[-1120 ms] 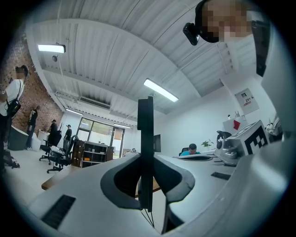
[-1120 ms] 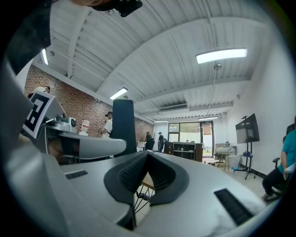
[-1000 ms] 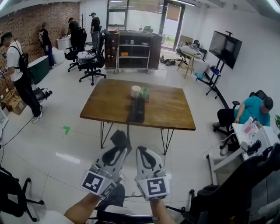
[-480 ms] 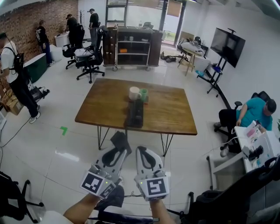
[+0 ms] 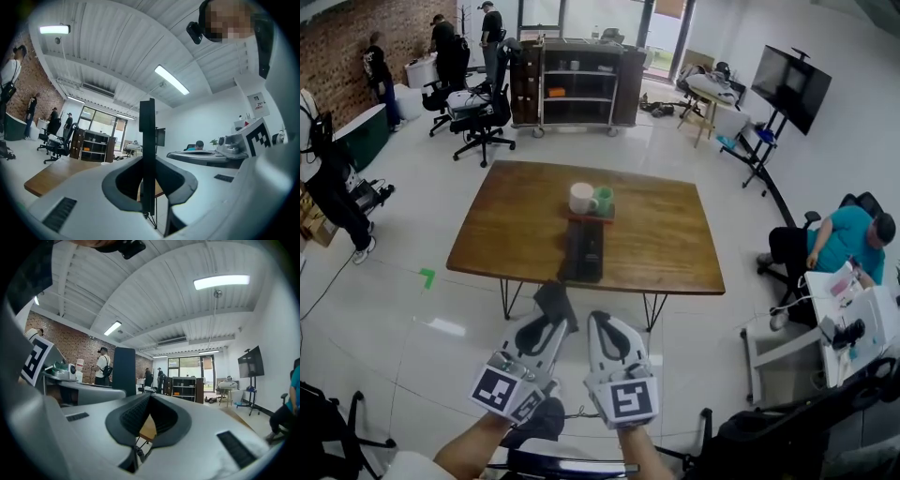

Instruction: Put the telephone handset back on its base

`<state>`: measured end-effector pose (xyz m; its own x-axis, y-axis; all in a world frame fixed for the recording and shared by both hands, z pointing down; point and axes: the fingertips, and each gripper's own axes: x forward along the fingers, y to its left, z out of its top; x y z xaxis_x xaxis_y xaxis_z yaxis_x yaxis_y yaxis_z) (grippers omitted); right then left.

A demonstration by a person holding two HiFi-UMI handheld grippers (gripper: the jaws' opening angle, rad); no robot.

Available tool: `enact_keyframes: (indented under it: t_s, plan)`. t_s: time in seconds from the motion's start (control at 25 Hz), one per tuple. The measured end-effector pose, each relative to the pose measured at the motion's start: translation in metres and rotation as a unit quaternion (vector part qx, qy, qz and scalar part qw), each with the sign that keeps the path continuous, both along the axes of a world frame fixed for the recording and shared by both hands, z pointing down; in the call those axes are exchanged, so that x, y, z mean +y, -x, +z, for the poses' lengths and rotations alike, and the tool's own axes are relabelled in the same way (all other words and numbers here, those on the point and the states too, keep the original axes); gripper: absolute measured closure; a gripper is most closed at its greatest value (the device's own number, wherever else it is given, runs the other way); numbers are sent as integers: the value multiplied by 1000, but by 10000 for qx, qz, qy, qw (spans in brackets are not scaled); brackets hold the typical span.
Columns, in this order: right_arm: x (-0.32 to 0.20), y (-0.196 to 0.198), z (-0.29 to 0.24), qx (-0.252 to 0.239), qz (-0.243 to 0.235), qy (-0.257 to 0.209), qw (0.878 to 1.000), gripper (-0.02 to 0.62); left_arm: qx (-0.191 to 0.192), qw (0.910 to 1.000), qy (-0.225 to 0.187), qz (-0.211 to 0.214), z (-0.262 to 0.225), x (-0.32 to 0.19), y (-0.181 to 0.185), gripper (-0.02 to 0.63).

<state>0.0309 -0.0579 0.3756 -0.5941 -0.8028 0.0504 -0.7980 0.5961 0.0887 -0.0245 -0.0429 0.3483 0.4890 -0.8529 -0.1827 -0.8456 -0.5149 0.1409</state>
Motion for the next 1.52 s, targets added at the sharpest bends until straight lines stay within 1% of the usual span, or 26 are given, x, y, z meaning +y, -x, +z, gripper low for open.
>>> enact_keyframes:
  t_s: [0.2,0.44,0.68,1.2,1.52]
  plan:
    - [-36,5,8,51,78,139,9999,591,56,9997,179,145,10,-38,4,535]
    - [-77,12,22,187,139,316,9992,591,56,9989,403,219,24,-88,18,535]
    - [-114,22,34,275,191,468,9983,591,54,9980,546,308,35,-124,27,535]
    - [-172,37,42,369,223,494,9978,591,-31,9960,699,558,50,-184,31,535]
    - [-191,42,47,320,338,546,9974,591,-44,9917,885,926,64,-203,29,535]
